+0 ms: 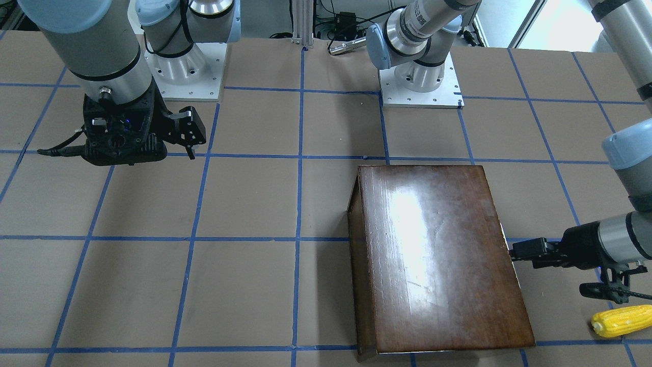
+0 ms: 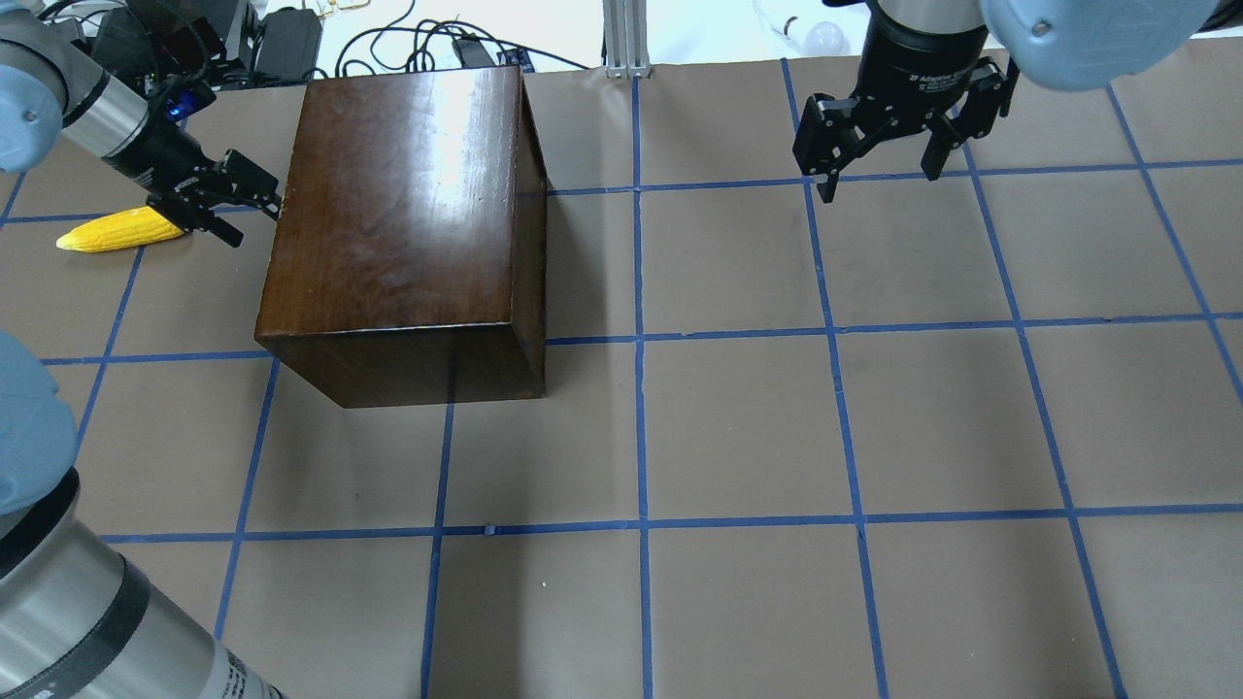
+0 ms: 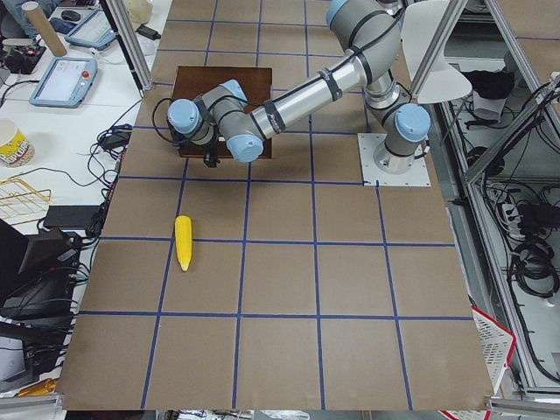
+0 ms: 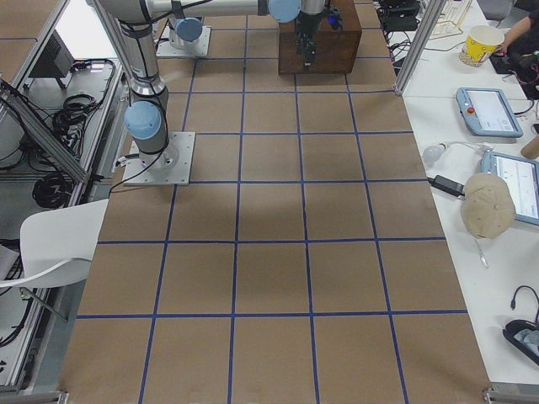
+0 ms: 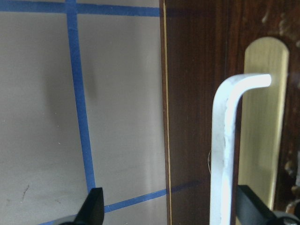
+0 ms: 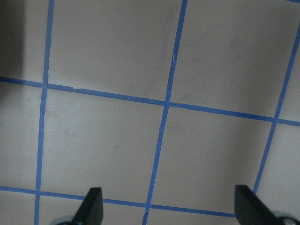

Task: Open drawer and put corn inside
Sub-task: 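Close the left gripper on the white drawer handle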

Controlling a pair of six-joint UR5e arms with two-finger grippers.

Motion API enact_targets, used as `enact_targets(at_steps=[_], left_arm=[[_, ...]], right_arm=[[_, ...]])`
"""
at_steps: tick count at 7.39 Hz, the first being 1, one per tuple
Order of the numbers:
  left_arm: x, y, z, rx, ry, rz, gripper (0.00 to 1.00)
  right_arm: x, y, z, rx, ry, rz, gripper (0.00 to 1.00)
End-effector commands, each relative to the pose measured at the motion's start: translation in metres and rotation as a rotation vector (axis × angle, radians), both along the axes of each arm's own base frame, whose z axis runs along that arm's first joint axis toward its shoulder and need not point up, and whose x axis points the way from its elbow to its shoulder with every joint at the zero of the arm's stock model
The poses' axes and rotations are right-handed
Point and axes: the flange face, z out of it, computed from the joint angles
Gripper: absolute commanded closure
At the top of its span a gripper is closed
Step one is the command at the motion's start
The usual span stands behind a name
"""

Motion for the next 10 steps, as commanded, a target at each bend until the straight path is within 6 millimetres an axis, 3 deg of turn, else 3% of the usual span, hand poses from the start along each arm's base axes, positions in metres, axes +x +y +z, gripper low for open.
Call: enact_targets(at_steps=[1,10], left_arm=[[-0.0012,0.0013,-0.0118,0.019,0.008,0.001,0.0],[0.001,0.0045,-0.0103,0.01,-0.012,0.003,0.0]], right_arm=[[0.0,0.0,0.0,0.0,0.0,0.0,0.0],[0.0,0.0,0.0,0.0,0.0,-0.001,0.0]])
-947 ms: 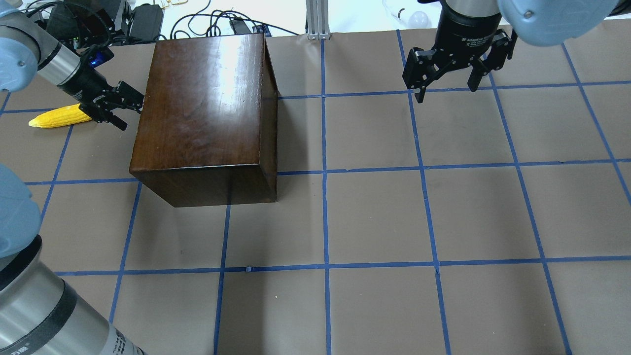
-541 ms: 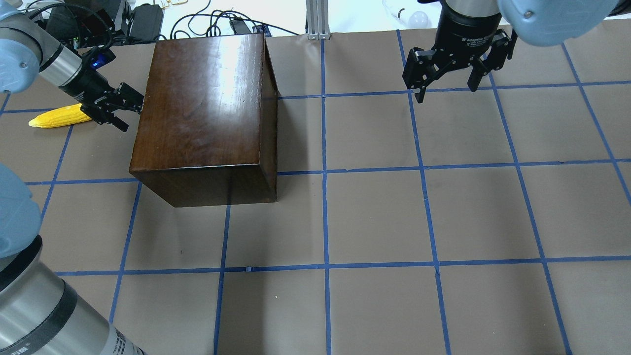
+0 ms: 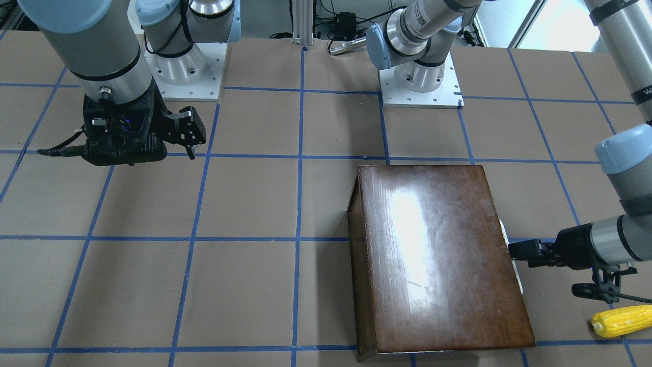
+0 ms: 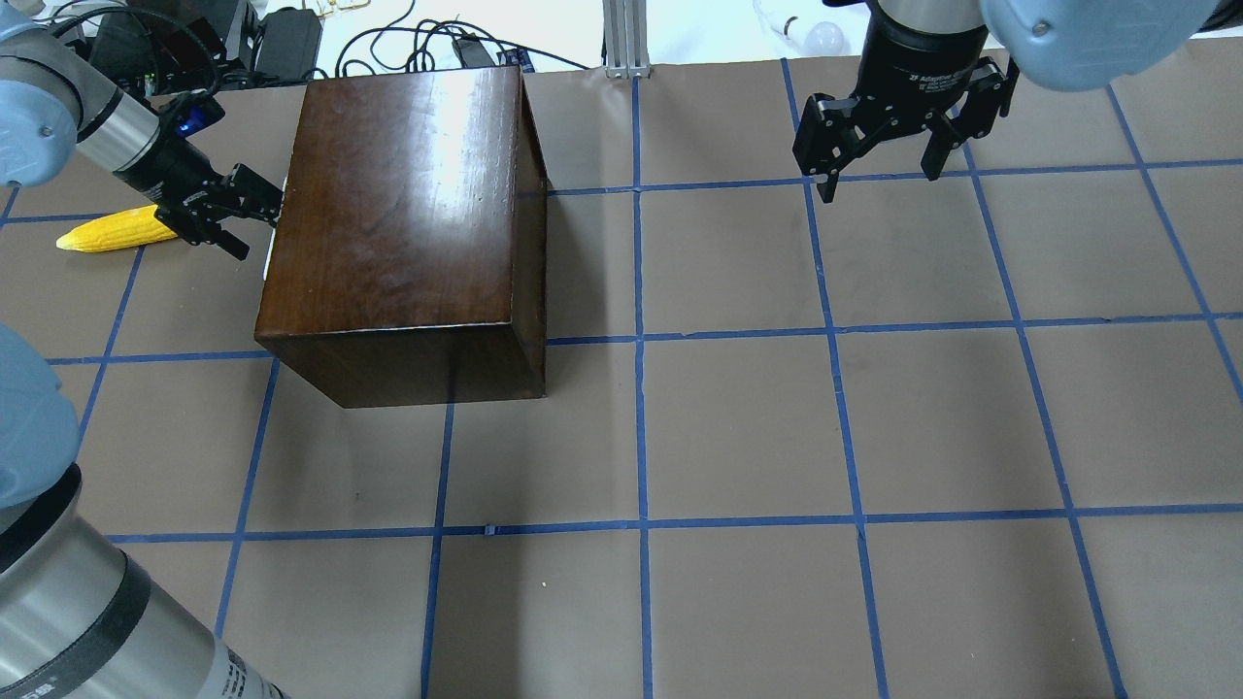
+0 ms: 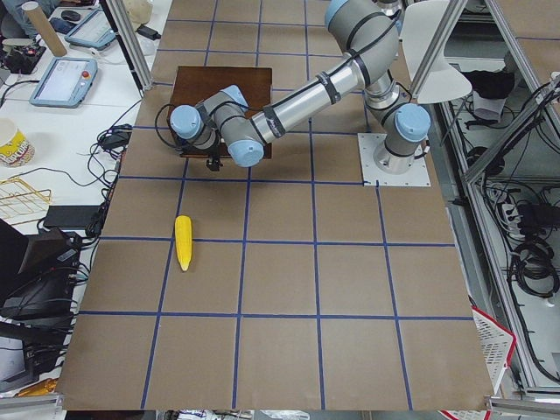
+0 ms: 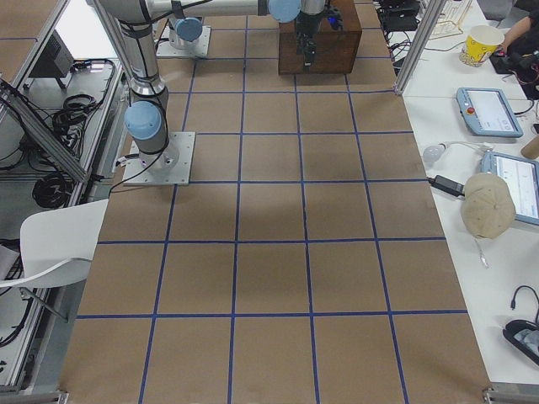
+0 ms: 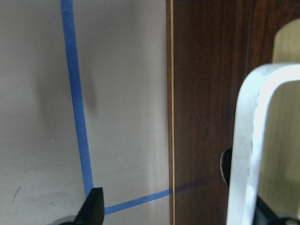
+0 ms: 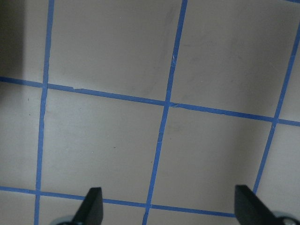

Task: Open drawer and put corn inside
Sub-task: 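Close the left gripper on the white drawer handle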

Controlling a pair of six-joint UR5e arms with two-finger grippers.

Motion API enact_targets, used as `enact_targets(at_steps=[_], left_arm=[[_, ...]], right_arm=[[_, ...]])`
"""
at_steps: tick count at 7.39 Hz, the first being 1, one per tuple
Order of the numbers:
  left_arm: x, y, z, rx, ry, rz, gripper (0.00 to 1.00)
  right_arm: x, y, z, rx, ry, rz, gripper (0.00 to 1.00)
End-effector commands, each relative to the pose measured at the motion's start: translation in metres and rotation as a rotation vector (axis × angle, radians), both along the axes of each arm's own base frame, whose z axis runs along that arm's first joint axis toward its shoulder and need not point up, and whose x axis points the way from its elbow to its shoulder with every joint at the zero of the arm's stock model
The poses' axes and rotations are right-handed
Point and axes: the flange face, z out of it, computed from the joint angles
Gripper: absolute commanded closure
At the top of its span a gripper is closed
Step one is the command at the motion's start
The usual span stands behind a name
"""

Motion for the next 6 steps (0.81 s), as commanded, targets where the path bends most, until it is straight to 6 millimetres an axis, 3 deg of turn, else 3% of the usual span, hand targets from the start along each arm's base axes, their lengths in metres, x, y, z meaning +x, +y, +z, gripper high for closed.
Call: enact_targets(at_steps=[1,6], left_arm=[[0.001,0.001,0.004,-0.007,-0.005,0.0,0.0],[0.013,0.003,0.006,-0.01,-0.07,-0.008,0.0]], right_arm=[[0.0,0.0,0.0,0.0,0.0,0.0,0.0],[0.0,0.0,0.0,-0.001,0.0,-0.001,0.0]])
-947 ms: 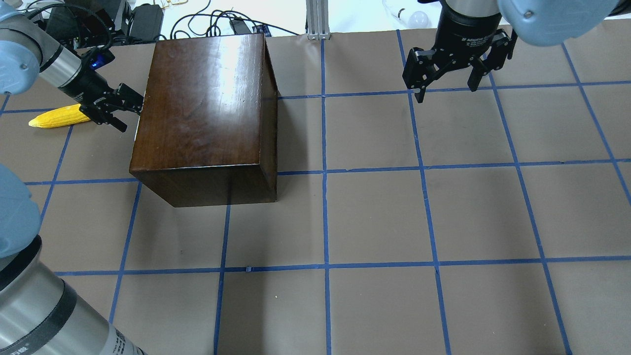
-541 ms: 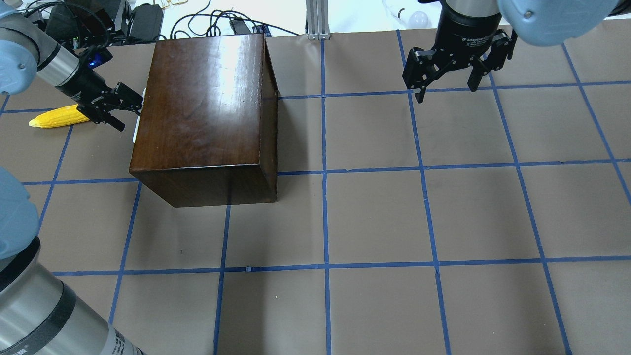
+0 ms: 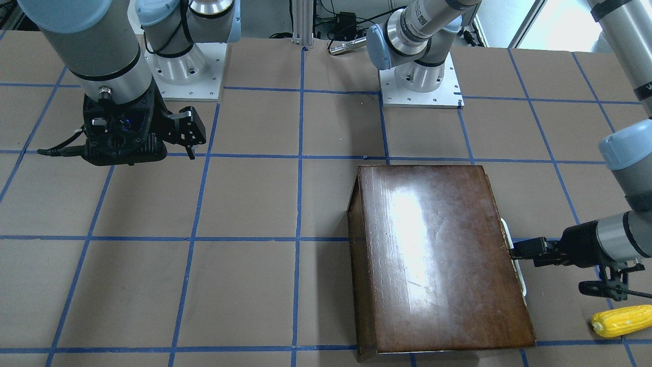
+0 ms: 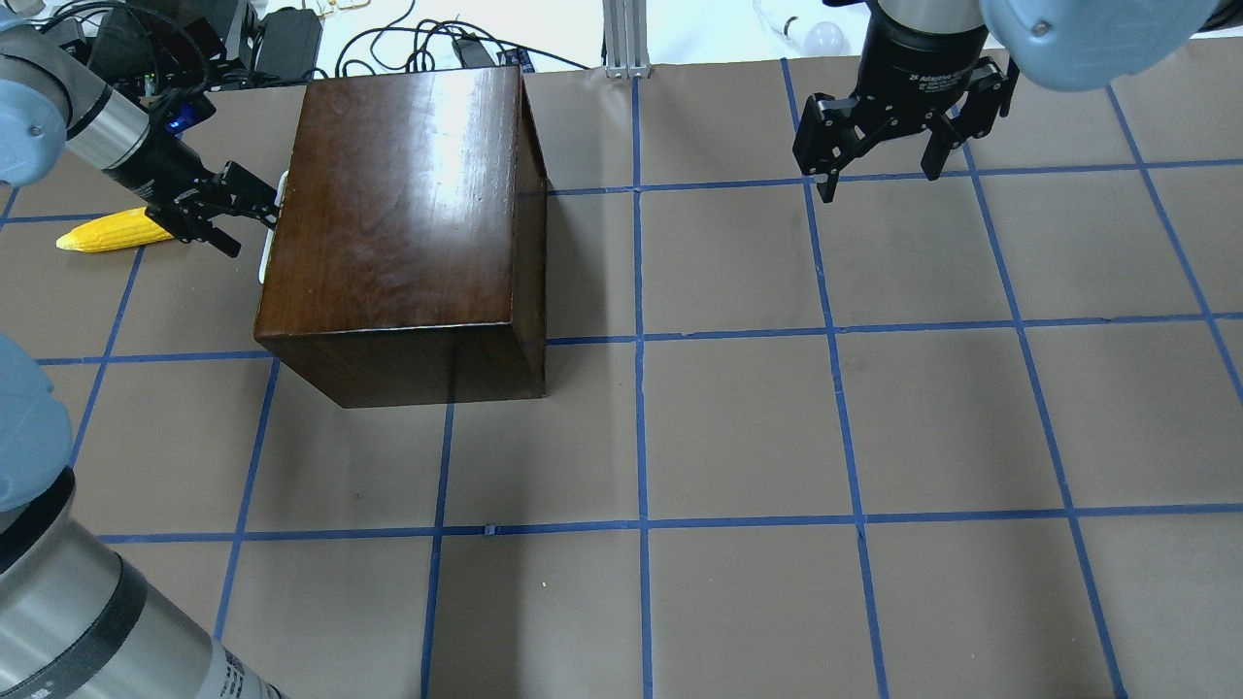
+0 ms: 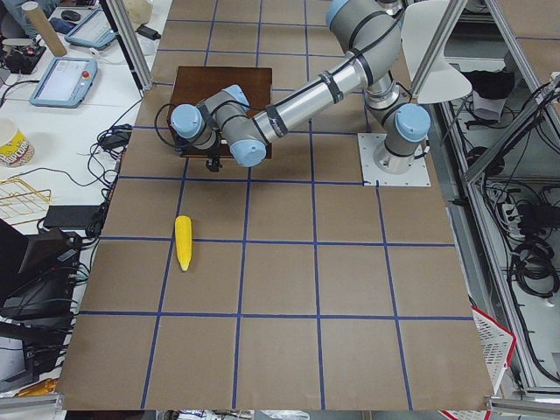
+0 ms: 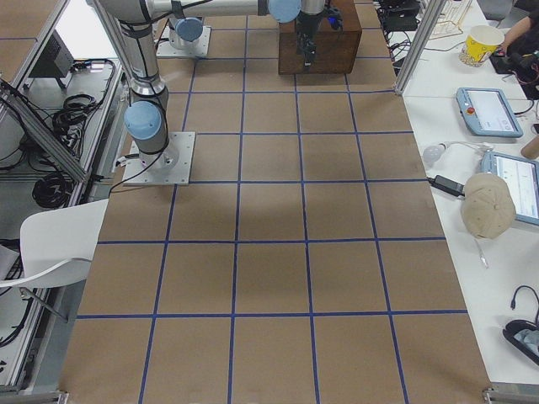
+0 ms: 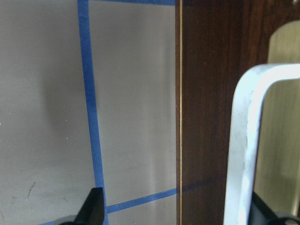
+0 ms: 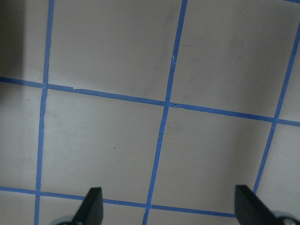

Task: Open drawer and put corn inside
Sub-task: 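Pull the drawer outward with the left gripper, away from the cabinet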

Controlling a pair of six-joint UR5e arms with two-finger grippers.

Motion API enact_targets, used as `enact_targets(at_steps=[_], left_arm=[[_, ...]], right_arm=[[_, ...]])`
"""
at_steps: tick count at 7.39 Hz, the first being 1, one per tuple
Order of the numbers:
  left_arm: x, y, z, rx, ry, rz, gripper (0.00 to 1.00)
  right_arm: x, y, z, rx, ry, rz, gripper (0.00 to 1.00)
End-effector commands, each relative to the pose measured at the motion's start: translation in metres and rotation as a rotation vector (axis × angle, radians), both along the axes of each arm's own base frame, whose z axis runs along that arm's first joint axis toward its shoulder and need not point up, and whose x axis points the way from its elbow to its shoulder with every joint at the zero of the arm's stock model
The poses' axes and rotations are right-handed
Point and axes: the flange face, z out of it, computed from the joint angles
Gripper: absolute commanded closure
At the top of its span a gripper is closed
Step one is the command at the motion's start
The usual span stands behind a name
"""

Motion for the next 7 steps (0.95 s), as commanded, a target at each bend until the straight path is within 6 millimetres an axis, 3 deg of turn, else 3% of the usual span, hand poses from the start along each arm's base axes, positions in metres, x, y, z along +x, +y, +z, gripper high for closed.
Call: enact_targets(at_steps=[1,5,7], left_arm=[[0.009,-0.001,-0.003,0.002,-0.076,-0.014,0.0],[0.012,-0.003,0.005,-0.011,-0.09,-0.015,0.0],[0.034,0.002,0.005,-0.013,-0.086,0.015,0.0]], right_arm=[[0.0,0.0,0.0,-0.001,0.0,0.0,0.0],[0.0,0.0,0.0,0.001,0.0,0.0,0.0],[0.0,0.0,0.0,0.001,0.0,0.0,0.0]])
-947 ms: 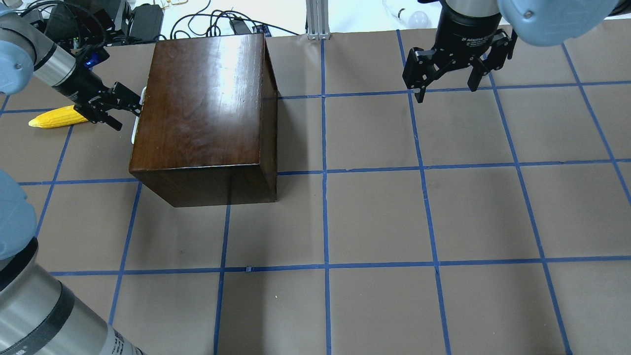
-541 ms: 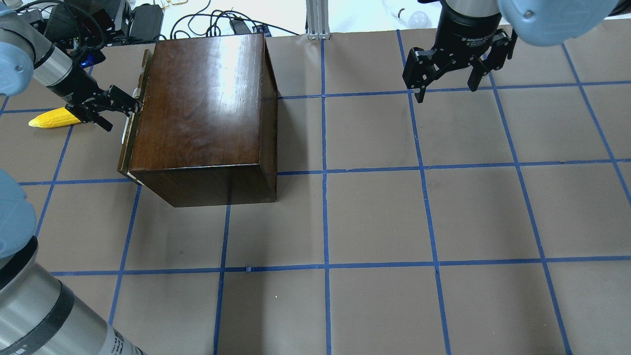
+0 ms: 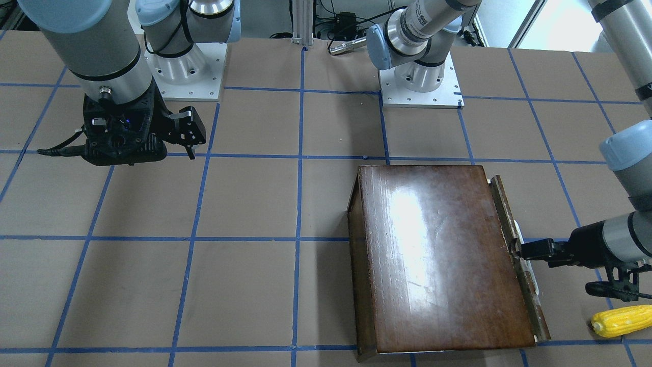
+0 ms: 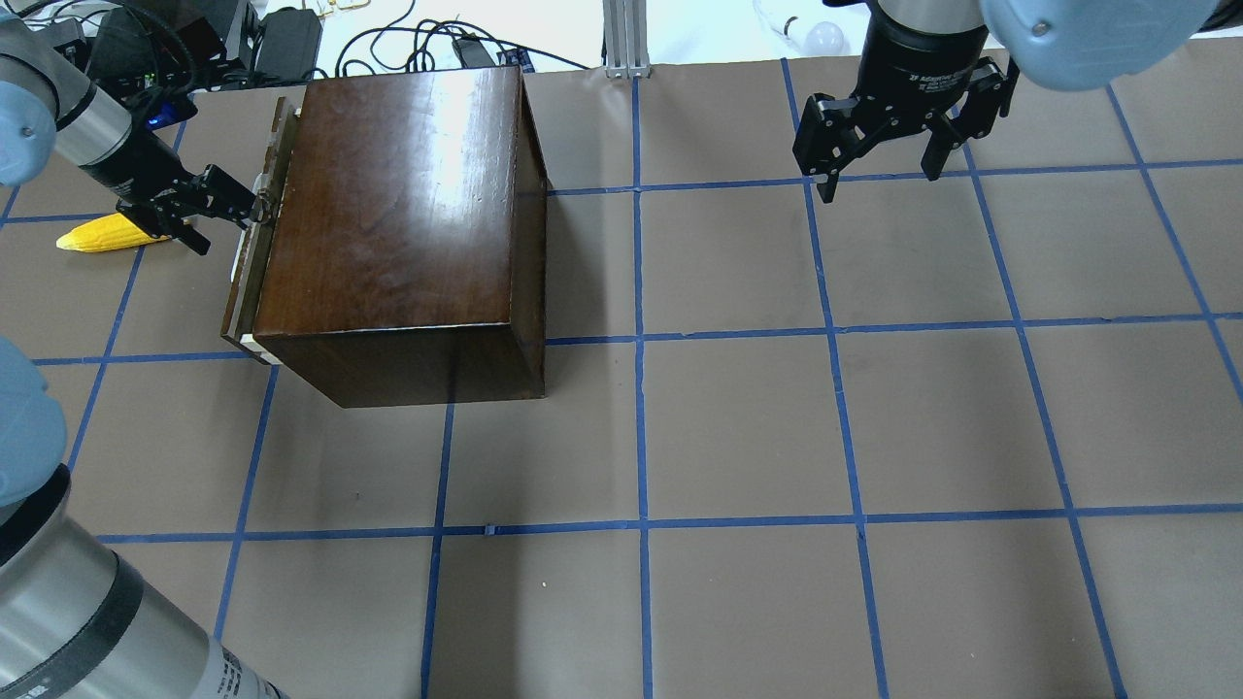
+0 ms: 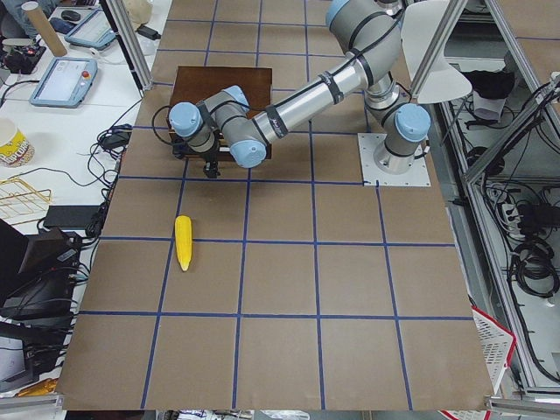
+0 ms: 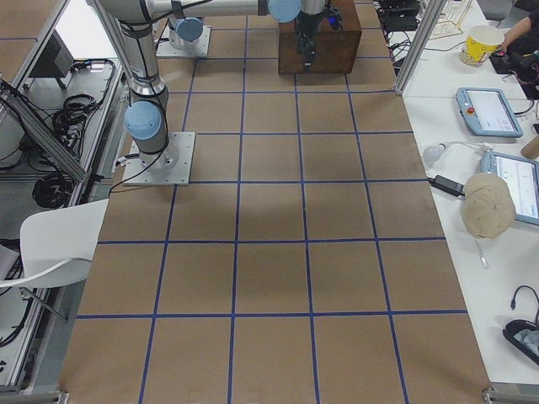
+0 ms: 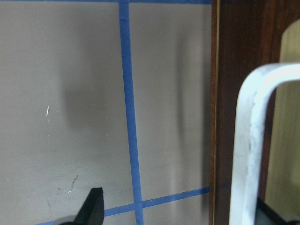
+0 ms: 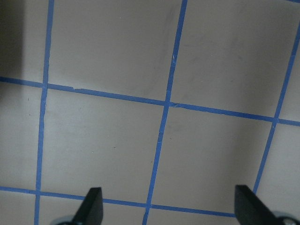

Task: Open drawer and put corn inside
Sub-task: 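Pull the drawer outward with the left gripper, away from the cabinet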

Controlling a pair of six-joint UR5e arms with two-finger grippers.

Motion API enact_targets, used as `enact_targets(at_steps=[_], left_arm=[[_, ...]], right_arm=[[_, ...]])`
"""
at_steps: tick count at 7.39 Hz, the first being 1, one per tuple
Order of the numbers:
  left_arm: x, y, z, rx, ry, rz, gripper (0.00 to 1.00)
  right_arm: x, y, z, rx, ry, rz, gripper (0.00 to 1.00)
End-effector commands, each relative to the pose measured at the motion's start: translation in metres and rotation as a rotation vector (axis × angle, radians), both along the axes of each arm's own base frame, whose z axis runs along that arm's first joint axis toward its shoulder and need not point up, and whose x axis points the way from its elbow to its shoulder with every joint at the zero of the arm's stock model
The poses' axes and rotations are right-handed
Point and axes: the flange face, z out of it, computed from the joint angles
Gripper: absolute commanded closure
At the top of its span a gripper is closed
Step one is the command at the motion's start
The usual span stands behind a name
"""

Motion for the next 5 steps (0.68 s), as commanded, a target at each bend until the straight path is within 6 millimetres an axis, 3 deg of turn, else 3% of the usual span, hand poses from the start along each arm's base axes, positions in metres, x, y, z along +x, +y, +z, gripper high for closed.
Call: enact_targets(at_steps=[1,3,5], left_arm=[[0.017,0.003,0.0,-0.003,0.0,0.022,0.0],[0.018,0.002,-0.001,-0.004,0.001,0.023,0.0],[0.038,0.007,0.0,-0.006,-0.002,0.048,0.0]], right_arm=[[0.0,0.0,0.0,-0.001,0.0,0.001,0.0],[0.0,0.0,0.0,0.0,0.0,0.001,0.0],[0.0,0.0,0.0,0.0,0.0,0.001,0.0]])
